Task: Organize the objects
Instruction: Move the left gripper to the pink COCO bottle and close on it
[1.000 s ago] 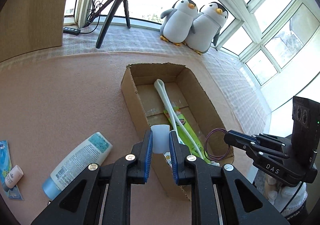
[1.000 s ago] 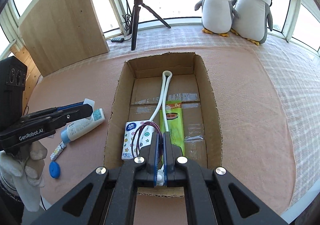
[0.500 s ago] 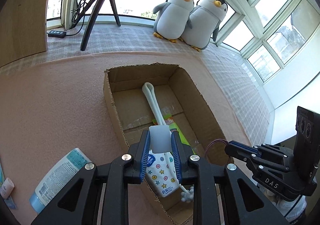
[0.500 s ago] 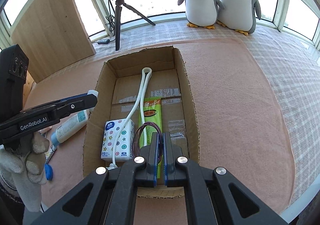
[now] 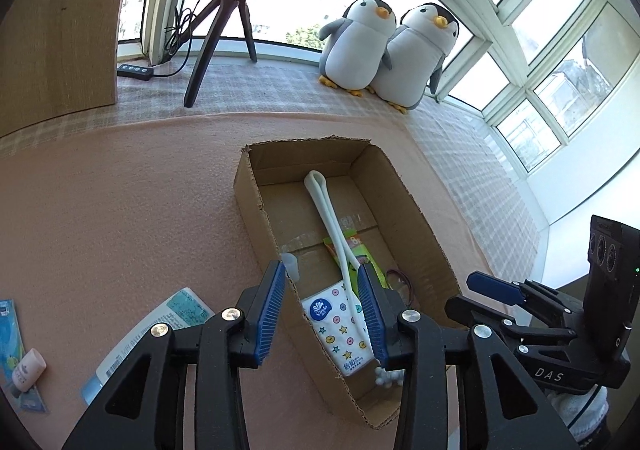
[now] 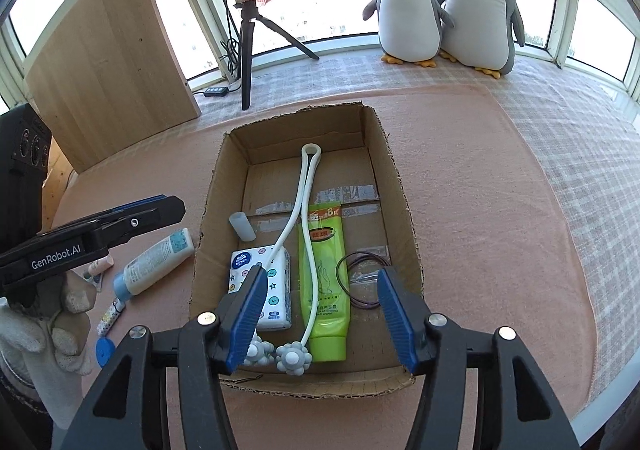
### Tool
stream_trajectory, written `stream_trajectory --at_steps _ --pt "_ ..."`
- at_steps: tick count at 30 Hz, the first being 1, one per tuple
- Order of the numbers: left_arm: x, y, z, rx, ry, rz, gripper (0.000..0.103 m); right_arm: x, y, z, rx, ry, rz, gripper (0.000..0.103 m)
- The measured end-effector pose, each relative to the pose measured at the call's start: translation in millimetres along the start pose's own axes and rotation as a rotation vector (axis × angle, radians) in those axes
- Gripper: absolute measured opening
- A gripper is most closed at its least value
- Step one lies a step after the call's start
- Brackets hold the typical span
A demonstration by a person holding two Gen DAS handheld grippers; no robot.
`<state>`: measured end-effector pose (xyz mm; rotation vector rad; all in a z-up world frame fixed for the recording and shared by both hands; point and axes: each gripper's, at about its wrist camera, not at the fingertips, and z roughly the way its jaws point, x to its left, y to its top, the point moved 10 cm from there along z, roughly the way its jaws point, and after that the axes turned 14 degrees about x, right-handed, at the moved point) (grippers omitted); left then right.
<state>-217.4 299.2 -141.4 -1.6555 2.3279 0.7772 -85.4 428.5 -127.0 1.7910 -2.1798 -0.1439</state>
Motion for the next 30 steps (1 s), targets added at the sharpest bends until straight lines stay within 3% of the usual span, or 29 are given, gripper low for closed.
stream_trajectory --at_steps 8,19,30 --pt "38 -19 -34 -0.024 0.02 -0.035 0.041 30 -4 5 0.012 0.021 -0.012 0.056" --pt "152 -62 -97 -0.078 0.053 -0.208 0.041 91 -19 15 0.037 0.087 -0.055 0.058" --pt "232 -106 -112 -0.043 0.093 -0.286 0.041 169 -53 45 0.132 0.166 -0.113 0.058"
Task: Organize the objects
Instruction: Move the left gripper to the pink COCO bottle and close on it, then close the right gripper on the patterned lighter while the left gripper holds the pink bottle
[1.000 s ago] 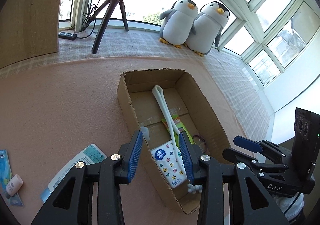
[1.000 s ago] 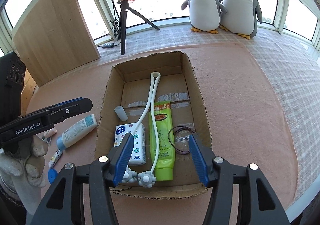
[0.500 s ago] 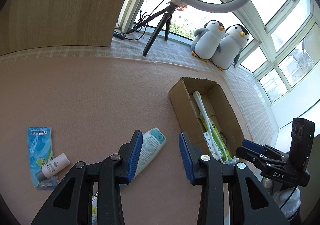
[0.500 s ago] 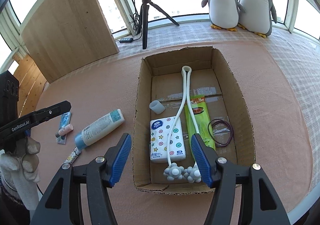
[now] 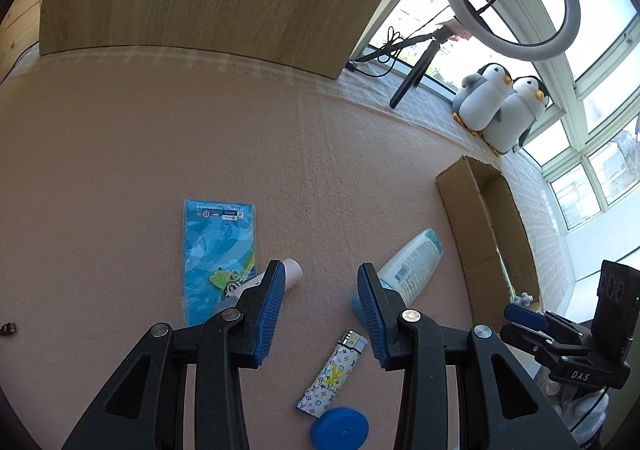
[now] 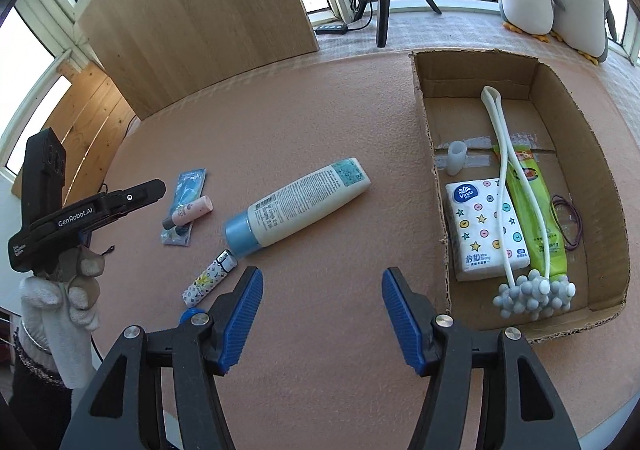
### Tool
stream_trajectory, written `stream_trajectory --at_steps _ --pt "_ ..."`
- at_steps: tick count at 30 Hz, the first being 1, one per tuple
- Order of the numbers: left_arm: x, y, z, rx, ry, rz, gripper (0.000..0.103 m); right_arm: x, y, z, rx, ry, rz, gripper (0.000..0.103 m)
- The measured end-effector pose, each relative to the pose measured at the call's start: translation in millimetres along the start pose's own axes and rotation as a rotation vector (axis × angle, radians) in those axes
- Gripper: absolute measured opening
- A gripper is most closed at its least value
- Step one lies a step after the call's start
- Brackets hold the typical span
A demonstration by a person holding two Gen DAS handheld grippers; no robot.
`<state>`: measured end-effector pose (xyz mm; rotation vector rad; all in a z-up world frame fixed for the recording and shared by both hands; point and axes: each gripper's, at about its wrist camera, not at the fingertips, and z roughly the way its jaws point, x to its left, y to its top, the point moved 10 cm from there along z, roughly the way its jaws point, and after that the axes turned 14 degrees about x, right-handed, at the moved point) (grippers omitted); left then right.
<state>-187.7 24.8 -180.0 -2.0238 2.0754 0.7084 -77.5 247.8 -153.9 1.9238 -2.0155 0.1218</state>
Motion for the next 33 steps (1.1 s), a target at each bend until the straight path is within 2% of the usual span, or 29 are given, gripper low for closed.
stream_trajectory --at_steps 10,25,33 --pt "35 5 33 0.07 0.009 -0.007 0.04 38 -18 39 0.086 0.037 0.006 0.058" --pt "10 -7 64 0.144 0.124 0.156 0.038 56 -21 68 0.146 0.082 0.063 0.058" --pt "2 -12 74 0.16 0.19 0.214 0.023 83 -12 84 0.162 0.07 0.02 0.058"
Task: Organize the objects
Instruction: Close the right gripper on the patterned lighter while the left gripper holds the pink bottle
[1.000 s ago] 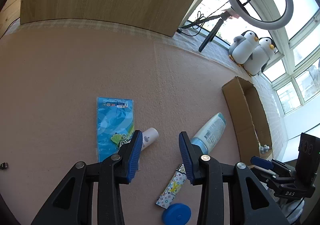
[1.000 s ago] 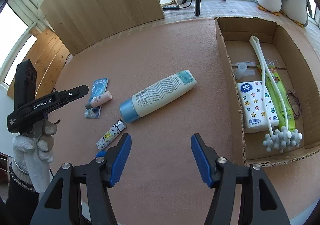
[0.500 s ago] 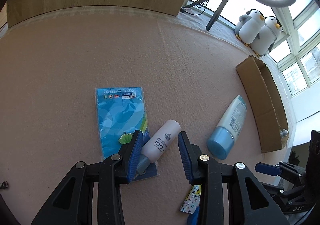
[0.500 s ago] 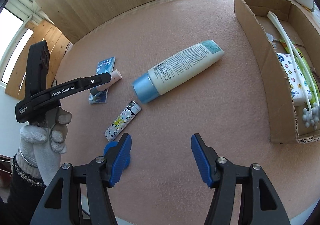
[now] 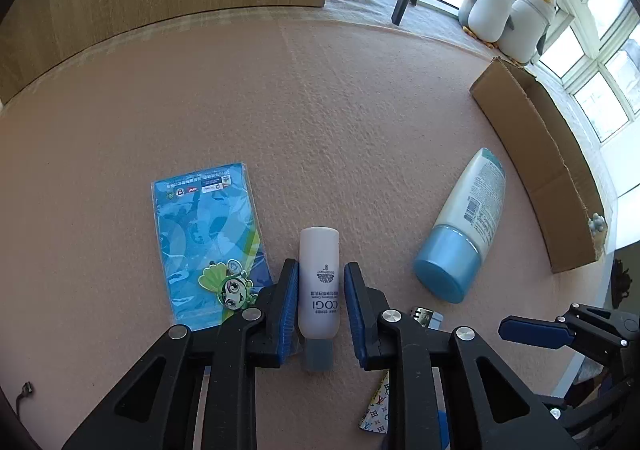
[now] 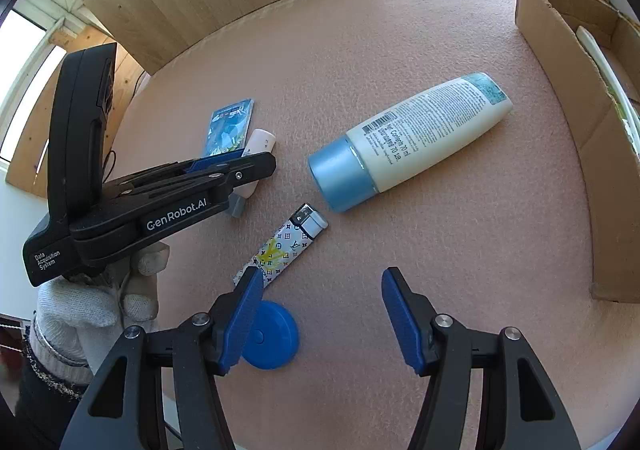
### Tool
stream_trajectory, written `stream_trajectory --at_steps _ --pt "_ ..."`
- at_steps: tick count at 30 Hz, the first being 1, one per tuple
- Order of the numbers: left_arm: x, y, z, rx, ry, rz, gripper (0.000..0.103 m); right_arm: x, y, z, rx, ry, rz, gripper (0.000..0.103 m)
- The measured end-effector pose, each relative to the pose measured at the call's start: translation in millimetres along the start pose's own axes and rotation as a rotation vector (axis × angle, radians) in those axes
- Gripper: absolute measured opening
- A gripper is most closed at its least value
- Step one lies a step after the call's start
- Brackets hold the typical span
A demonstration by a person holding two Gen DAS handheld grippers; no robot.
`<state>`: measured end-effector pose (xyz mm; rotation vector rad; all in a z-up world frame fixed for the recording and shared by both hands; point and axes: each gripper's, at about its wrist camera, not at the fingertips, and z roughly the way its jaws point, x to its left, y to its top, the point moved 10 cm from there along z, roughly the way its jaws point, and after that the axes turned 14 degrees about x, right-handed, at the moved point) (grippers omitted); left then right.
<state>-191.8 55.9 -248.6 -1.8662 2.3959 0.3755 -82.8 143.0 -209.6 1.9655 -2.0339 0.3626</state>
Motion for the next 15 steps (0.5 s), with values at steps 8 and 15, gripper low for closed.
stream_trajectory --at_steps 8,15 --pt "4 -16 -4 -0.014 -0.012 -0.004 0.021 2 8 15 0.027 -0.018 0.01 0.056" --pt "18 -50 -13 -0.025 -0.029 -0.028 0.021 10 19 26 0.047 -0.025 0.006 0.051"
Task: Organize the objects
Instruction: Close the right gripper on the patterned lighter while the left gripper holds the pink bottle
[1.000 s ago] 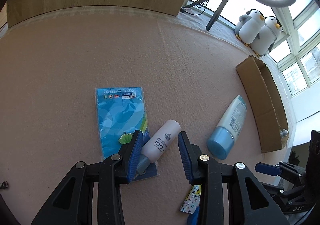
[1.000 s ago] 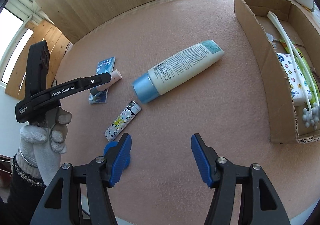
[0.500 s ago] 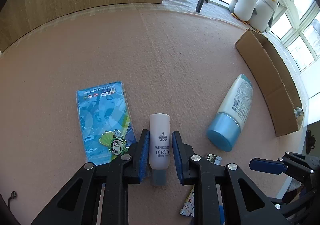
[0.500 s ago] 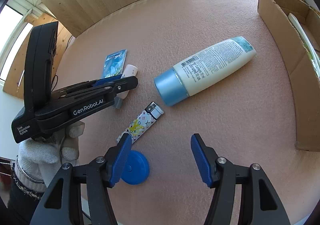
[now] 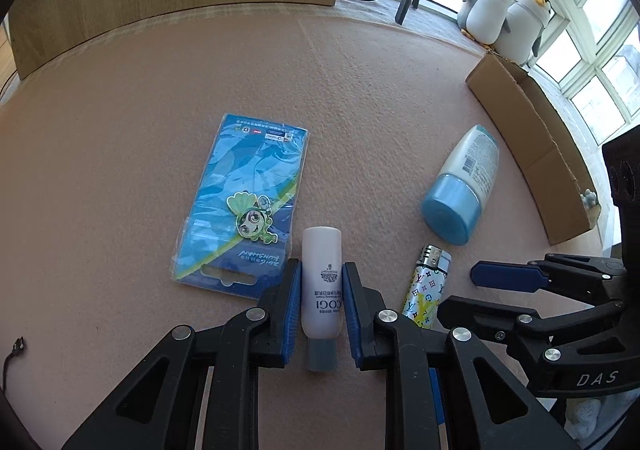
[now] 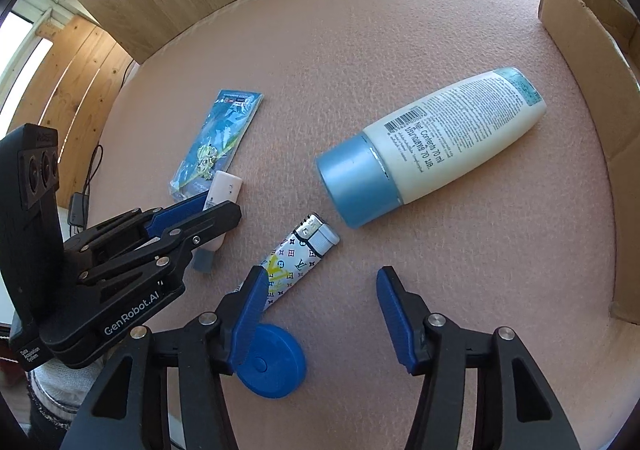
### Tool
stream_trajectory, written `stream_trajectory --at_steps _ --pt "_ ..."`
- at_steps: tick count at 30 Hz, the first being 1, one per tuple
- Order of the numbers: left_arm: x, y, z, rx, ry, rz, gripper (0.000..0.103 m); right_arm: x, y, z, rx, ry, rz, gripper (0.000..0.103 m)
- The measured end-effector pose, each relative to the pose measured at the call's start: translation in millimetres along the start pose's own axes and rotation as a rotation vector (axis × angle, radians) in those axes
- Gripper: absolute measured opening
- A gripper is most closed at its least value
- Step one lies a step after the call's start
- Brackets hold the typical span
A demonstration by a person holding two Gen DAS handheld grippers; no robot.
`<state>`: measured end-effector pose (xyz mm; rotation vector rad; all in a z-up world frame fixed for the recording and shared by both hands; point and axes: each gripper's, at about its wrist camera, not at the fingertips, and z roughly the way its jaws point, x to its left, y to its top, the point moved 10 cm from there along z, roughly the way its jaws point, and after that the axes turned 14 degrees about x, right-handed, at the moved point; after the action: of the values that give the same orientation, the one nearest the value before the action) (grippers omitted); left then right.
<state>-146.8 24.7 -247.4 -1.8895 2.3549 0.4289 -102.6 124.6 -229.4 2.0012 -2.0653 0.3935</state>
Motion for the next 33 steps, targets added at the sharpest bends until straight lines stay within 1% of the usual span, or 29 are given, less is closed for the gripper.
stream_trajectory --at_steps 5,8,14,15,17,20,22,27,29,32,33 --pt "14 -21 -8 -0.003 -0.011 -0.029 0.022 11 10 6 0.009 -0.04 -0.033 0.049" --pt "20 -24 -8 -0.008 -0.019 -0.051 0.022 16 15 6 0.01 -0.073 -0.06 0.049" --pt "31 -33 -14 -0.015 -0.023 -0.083 0.022 39 29 18 0.01 -0.138 -0.13 0.049" --pt "33 -34 -15 -0.017 -0.023 -0.087 0.022 38 25 17 0.006 -0.155 -0.146 0.049" --pt "36 -36 -16 -0.02 -0.021 -0.096 0.022 46 28 20 0.002 -0.181 -0.18 0.049" --pt "44 -39 -20 -0.025 -0.024 -0.113 0.022 55 28 24 0.012 -0.201 -0.214 0.049" --pt "46 -39 -20 -0.024 -0.029 -0.121 0.022 56 26 24 0.02 -0.204 -0.199 0.049" --pt "50 -42 -22 -0.032 -0.033 -0.129 0.022 45 12 20 0.05 -0.134 -0.138 0.049" --pt "49 -42 -21 -0.033 -0.036 -0.131 0.022 46 12 24 0.06 -0.143 -0.145 0.049" --pt "50 -42 -21 -0.033 -0.041 -0.133 0.022 50 10 25 0.048 -0.163 -0.16 0.049" --pt "50 -42 -21 -0.033 -0.042 -0.133 0.022 52 9 25 0.045 -0.17 -0.171 0.046"
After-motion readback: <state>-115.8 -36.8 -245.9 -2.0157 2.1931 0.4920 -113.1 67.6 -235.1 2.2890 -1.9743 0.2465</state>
